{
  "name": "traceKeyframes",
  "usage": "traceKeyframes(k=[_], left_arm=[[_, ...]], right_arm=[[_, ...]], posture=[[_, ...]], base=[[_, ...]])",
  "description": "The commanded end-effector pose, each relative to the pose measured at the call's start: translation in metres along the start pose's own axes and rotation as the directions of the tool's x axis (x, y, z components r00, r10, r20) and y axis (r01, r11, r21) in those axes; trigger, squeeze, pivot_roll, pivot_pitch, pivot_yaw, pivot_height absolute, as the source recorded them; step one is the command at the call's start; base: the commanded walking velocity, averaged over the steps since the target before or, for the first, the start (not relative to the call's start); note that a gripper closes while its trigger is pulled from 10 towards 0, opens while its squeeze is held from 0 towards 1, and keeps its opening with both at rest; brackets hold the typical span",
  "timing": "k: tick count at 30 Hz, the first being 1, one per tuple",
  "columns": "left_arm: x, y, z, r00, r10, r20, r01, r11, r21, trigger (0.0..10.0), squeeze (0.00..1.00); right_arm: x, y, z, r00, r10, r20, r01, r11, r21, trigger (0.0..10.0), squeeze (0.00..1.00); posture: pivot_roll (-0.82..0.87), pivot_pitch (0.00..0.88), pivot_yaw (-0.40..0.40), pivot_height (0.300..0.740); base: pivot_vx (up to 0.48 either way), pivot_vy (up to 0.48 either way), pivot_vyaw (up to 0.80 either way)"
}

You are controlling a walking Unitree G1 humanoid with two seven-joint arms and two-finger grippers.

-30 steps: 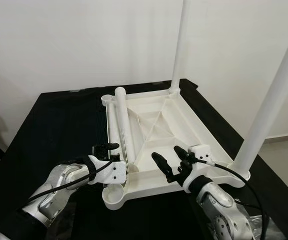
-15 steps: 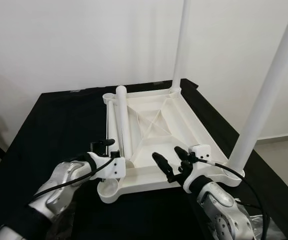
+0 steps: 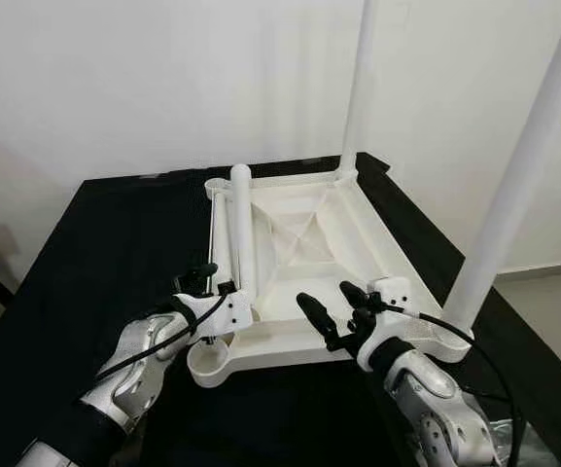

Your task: Building children table

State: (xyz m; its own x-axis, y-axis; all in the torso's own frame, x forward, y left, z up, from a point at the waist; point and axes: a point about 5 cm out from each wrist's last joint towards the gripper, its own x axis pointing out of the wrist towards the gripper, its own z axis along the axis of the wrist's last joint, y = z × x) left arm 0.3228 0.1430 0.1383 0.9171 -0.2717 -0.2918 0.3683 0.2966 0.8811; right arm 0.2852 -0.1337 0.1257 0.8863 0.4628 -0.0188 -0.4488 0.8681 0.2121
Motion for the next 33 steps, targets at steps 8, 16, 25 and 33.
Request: traceKeyframes(k=[8,16,25,33], left_arm=[[0.001,0.029,0.002,0.978,0.209,0.013,-0.209,0.978,0.024,0.0,0.00],[-0.001,0.034,0.014,0.963,0.251,0.094,-0.254,0.967,0.025,0.0,0.00],[0.001,0.026,0.018,0.968,0.207,0.139,-0.213,0.977,0.030,3.8,0.00],[-0.004,0.043,0.007,0.955,0.269,0.124,-0.260,0.962,-0.079,2.7,0.00]], right_arm=[[0.002,0.001,0.002,1.000,0.012,-0.002,-0.011,1.000,0.012,10.0,0.00],[0.002,0.001,0.003,1.000,0.012,-0.002,-0.012,1.000,0.012,10.0,0.00],[0.003,0.001,0.003,1.000,0.013,-0.003,-0.013,1.000,0.014,10.0,0.00],[0.003,0.001,0.003,1.000,0.014,-0.004,-0.014,1.000,0.013,10.0,0.00]], posture=[[-0.03,0.000,0.016,0.740],[-0.03,0.000,0.015,0.740],[-0.04,0.000,0.017,0.740],[-0.04,0.000,0.018,0.740]], base=[[0.000,0.000,0.00],[0.000,0.000,0.00],[0.000,0.000,0.00],[0.000,0.000,0.00]])
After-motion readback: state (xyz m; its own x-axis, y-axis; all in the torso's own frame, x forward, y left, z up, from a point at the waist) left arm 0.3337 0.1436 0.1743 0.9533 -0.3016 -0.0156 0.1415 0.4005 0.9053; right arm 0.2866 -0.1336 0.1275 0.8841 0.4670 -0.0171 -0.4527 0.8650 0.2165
